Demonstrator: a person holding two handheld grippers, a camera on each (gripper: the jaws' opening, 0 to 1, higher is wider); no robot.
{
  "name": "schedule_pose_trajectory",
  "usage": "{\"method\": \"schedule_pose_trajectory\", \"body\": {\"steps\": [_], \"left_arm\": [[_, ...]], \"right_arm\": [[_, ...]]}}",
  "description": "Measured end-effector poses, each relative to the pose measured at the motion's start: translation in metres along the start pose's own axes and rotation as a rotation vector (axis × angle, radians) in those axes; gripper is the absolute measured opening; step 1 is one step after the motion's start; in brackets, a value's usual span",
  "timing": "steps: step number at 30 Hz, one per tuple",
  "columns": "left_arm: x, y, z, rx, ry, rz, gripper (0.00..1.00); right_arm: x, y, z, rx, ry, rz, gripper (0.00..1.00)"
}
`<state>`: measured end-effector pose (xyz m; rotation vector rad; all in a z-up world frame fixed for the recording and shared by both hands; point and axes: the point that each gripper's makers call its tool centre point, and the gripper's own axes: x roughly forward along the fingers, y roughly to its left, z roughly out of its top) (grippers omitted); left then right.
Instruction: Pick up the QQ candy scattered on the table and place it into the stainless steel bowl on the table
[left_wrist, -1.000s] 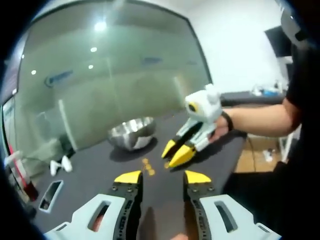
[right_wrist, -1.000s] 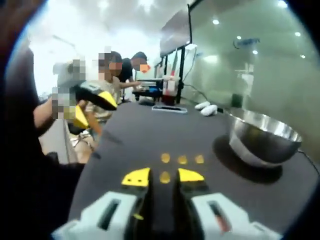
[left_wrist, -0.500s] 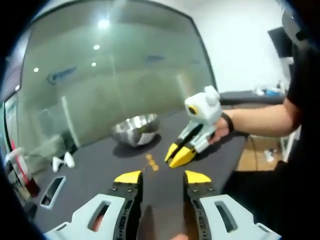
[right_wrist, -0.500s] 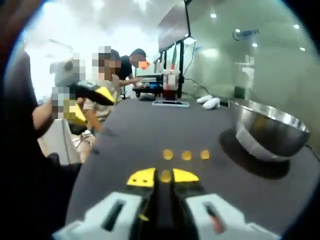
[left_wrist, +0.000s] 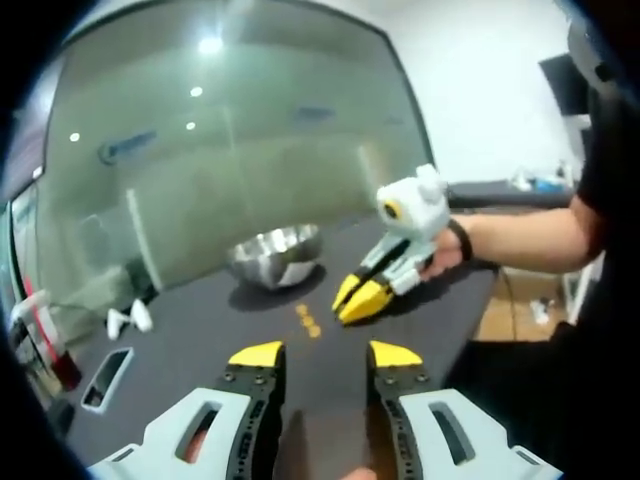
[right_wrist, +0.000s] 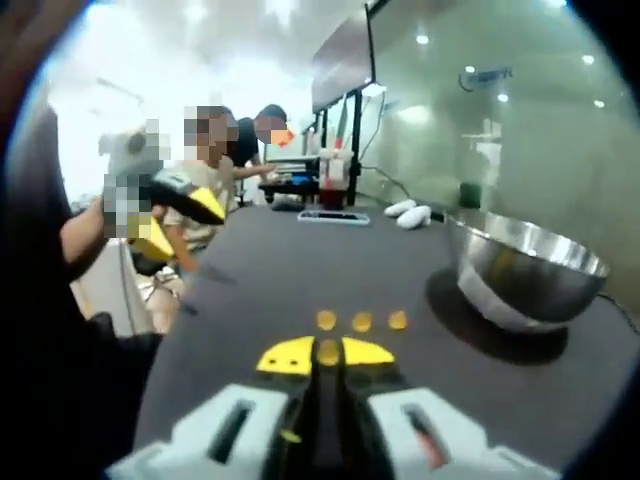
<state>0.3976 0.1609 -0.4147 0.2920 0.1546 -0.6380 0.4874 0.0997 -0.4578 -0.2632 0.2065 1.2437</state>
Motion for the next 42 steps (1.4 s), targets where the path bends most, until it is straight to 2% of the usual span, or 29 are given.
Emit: {"method": "schedule_pose_trajectory", "body": {"steps": [7, 15, 24, 27, 30, 32, 34, 37, 40, 42], "left_arm": [[-0.001, 0.010, -0.012, -0.040, 0.035, 0.029, 0.34], [-0.005, 0.017, -0.023, -0.076, 0.068, 0.049, 0.33], [-0.004, 0.012, -0.028, -0.079, 0.091, 0.037, 0.33], [-0.004, 0.011, -0.027, -0.081, 0.088, 0.032, 0.33], [-0.003, 0.011, -0.026, -0.080, 0.087, 0.033, 0.33], [-0.002, 0.011, -0.025, -0.082, 0.086, 0.034, 0.33], [-0.001, 0.010, -0.025, -0.081, 0.087, 0.032, 0.33], [0.001, 0.008, -0.022, -0.084, 0.088, 0.029, 0.33], [0.002, 0.007, -0.022, -0.089, 0.089, 0.026, 0.33], [0.001, 0.008, -0.026, -0.100, 0.111, 0.034, 0.33]], "right_arm": [[-0.016, -0.021, 0.017, 0.036, -0.063, -0.082, 0.10], [-0.046, -0.056, 0.031, 0.086, -0.140, -0.230, 0.10], [-0.073, -0.075, 0.036, 0.129, -0.192, -0.309, 0.10], [-0.075, -0.078, 0.036, 0.128, -0.190, -0.319, 0.10], [-0.077, -0.085, 0.044, 0.124, -0.203, -0.333, 0.10], [-0.078, -0.095, 0.060, 0.102, -0.234, -0.364, 0.10], [-0.079, -0.114, 0.072, 0.118, -0.258, -0.424, 0.09], [-0.071, -0.136, 0.075, 0.158, -0.221, -0.496, 0.09], [-0.060, -0.149, 0.079, 0.197, -0.221, -0.517, 0.09], [-0.050, -0.158, 0.083, 0.180, -0.209, -0.527, 0.09]]}}
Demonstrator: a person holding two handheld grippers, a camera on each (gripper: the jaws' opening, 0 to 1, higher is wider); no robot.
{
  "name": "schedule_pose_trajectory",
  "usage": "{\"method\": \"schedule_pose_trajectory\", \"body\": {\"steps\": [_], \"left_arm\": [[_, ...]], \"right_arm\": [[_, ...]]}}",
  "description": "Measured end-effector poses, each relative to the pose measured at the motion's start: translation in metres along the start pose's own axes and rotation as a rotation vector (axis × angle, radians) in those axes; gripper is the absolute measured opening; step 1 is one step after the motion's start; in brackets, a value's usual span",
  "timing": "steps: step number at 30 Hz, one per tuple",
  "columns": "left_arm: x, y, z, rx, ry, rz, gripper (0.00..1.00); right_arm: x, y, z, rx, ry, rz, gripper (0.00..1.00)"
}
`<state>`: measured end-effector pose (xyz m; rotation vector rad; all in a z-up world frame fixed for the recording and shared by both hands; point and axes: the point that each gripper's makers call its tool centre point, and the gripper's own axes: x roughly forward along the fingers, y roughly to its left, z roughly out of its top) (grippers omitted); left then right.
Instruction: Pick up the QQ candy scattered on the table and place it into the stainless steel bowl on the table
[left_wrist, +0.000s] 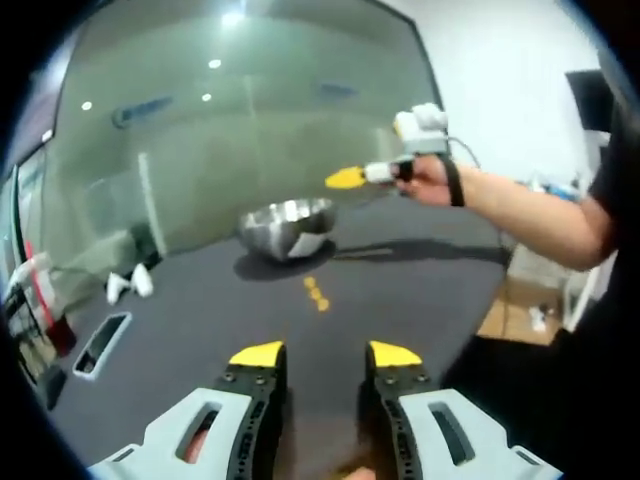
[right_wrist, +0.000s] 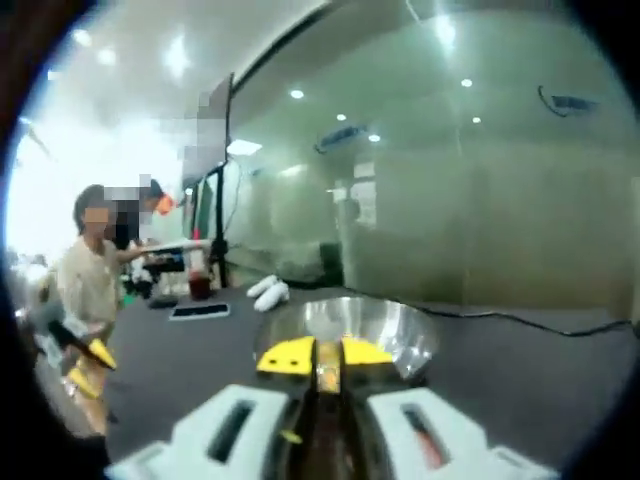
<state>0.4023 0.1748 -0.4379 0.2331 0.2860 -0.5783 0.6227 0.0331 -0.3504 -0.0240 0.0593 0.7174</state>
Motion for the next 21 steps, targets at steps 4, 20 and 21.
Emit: {"method": "schedule_pose_trajectory", "body": {"steps": [4, 20, 21], "left_arm": [[-0.002, 0.001, 0.000, -0.014, -0.001, 0.003, 0.33], [-0.003, -0.001, 0.003, -0.004, -0.012, -0.009, 0.33], [-0.002, -0.001, 0.003, -0.002, -0.012, -0.011, 0.33]], "right_arm": [[0.017, 0.001, 0.002, -0.042, 0.015, -0.004, 0.10], [0.020, 0.001, -0.004, 0.014, 0.032, 0.013, 0.20], [0.019, 0.001, -0.004, 0.013, 0.031, 0.016, 0.20]]}}
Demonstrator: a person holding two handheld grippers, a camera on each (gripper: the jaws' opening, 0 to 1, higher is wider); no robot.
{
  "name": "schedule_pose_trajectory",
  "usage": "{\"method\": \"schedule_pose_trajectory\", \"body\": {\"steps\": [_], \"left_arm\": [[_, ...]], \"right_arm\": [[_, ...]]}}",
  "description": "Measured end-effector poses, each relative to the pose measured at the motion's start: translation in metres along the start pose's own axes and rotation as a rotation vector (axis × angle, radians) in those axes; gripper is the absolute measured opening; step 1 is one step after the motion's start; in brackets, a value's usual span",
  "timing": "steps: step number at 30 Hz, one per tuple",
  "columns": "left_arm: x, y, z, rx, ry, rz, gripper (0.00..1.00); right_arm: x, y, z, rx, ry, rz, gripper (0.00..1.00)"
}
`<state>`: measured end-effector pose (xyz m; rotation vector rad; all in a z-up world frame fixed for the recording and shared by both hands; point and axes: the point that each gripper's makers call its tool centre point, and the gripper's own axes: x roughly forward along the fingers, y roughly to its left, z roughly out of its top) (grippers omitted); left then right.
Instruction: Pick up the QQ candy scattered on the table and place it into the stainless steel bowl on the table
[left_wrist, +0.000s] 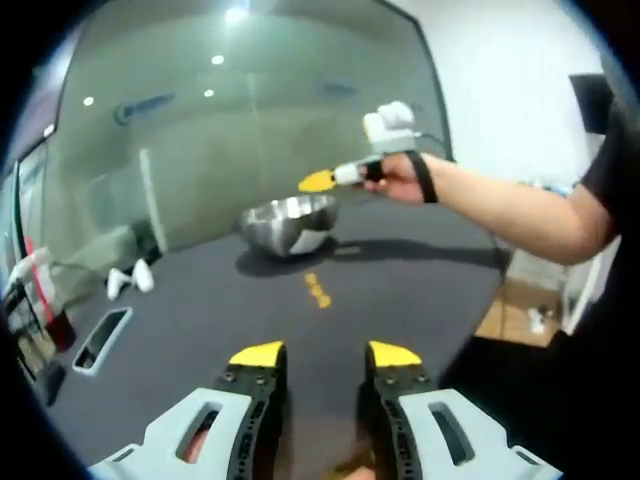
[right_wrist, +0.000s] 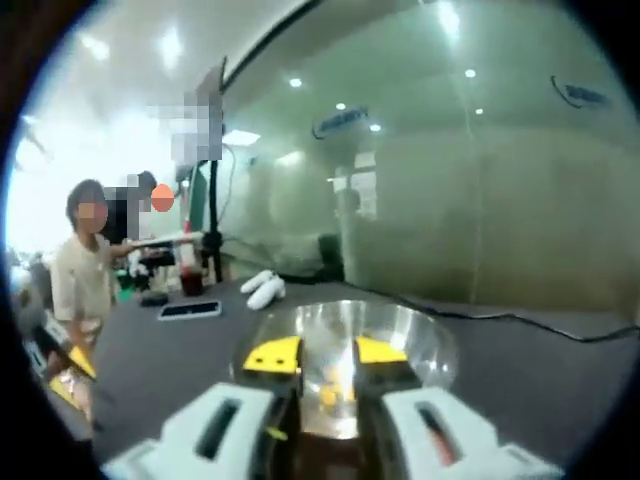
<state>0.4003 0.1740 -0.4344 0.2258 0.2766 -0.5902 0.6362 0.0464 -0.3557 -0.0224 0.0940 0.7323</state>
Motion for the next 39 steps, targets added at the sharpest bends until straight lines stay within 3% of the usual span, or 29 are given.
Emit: {"method": "schedule_pose_trajectory", "body": {"steps": [3, 7, 10, 15, 23, 32, 39], "left_arm": [[0.001, 0.000, 0.000, 0.003, 0.002, -0.001, 0.33], [0.000, 0.001, 0.000, 0.002, 0.003, 0.004, 0.33], [0.000, 0.003, 0.001, 0.002, 0.001, 0.008, 0.33], [0.001, 0.001, 0.002, 0.007, 0.002, 0.002, 0.33], [0.003, -0.001, 0.002, 0.013, 0.003, -0.007, 0.33], [0.003, -0.004, 0.003, 0.016, 0.002, -0.010, 0.33], [0.001, -0.005, 0.004, 0.018, 0.002, -0.009, 0.33]], "right_arm": [[-0.006, -0.001, 0.006, 0.019, -0.018, 0.024, 0.20], [-0.020, 0.005, 0.017, -0.050, -0.040, 0.042, 0.19], [-0.035, 0.025, 0.018, -0.086, -0.056, 0.119, 0.19], [-0.064, 0.055, -0.013, -0.132, -0.004, 0.216, 0.19], [-0.089, 0.060, -0.052, -0.180, 0.050, 0.276, 0.19], [-0.079, 0.064, -0.078, -0.191, 0.104, 0.306, 0.18], [-0.051, 0.076, -0.094, -0.203, 0.159, 0.332, 0.18]]}}
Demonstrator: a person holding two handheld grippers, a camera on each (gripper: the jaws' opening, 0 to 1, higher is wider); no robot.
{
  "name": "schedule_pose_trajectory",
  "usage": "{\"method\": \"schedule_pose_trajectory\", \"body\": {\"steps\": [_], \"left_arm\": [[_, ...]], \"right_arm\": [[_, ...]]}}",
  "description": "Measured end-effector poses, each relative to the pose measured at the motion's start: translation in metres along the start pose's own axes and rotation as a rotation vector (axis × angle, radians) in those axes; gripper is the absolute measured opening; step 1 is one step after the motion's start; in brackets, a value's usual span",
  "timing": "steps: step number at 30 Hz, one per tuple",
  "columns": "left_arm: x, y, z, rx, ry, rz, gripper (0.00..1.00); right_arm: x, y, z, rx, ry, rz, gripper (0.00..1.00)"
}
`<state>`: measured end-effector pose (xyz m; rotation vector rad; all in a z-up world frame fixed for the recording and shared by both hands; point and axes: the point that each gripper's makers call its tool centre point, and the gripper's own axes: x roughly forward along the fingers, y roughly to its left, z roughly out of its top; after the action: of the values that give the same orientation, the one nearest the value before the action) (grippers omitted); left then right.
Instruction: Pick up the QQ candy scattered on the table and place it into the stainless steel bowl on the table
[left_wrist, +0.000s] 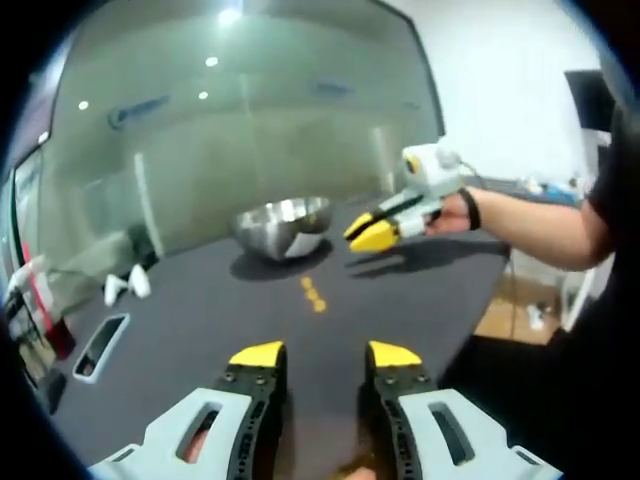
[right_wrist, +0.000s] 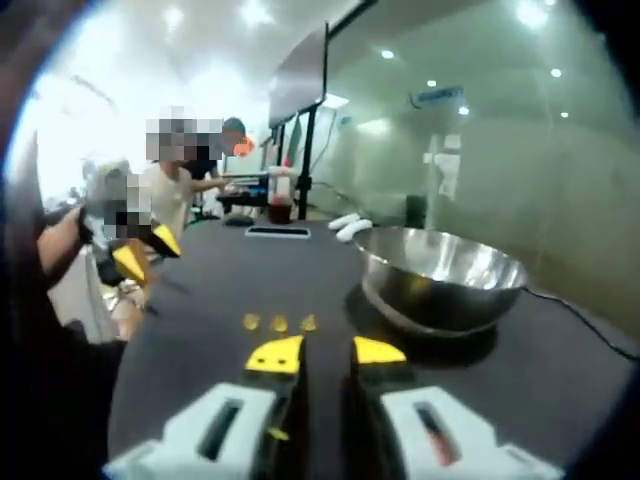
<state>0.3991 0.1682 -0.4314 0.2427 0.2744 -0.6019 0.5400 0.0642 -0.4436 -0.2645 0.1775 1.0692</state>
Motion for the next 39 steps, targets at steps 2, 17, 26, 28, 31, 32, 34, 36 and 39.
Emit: {"method": "schedule_pose_trajectory", "body": {"steps": [2, 17, 26, 28, 31, 32, 34, 36, 39], "left_arm": [[0.000, 0.000, 0.000, -0.001, 0.000, 0.001, 0.33], [-0.003, 0.007, -0.005, -0.014, 0.000, 0.012, 0.33], [-0.005, 0.010, -0.008, -0.020, 0.000, 0.016, 0.33], [-0.004, 0.010, -0.008, -0.020, 0.001, 0.015, 0.33], [-0.004, 0.010, -0.007, -0.019, -0.001, 0.014, 0.33], [-0.004, 0.010, -0.007, -0.019, -0.002, 0.014, 0.33], [-0.004, 0.010, -0.007, -0.018, -0.002, 0.013, 0.33], [-0.004, 0.010, -0.007, -0.017, -0.001, 0.014, 0.33], [-0.005, 0.011, -0.007, -0.019, 0.000, 0.016, 0.33]], "right_arm": [[0.010, 0.004, 0.001, 0.022, 0.004, 0.014, 0.18], [0.061, 0.010, -0.008, -0.012, 0.094, 0.040, 0.16], [0.066, 0.019, -0.016, -0.034, 0.123, 0.057, 0.10], [0.067, 0.018, -0.016, -0.036, 0.124, 0.058, 0.09], [0.066, 0.020, -0.015, -0.042, 0.125, 0.057, 0.09], [0.065, 0.021, -0.015, -0.044, 0.123, 0.056, 0.09], [0.064, 0.021, -0.014, -0.045, 0.122, 0.050, 0.09], [0.061, 0.021, -0.013, -0.050, 0.123, 0.040, 0.09], [0.055, 0.021, -0.007, -0.059, 0.105, 0.030, 0.09]]}}
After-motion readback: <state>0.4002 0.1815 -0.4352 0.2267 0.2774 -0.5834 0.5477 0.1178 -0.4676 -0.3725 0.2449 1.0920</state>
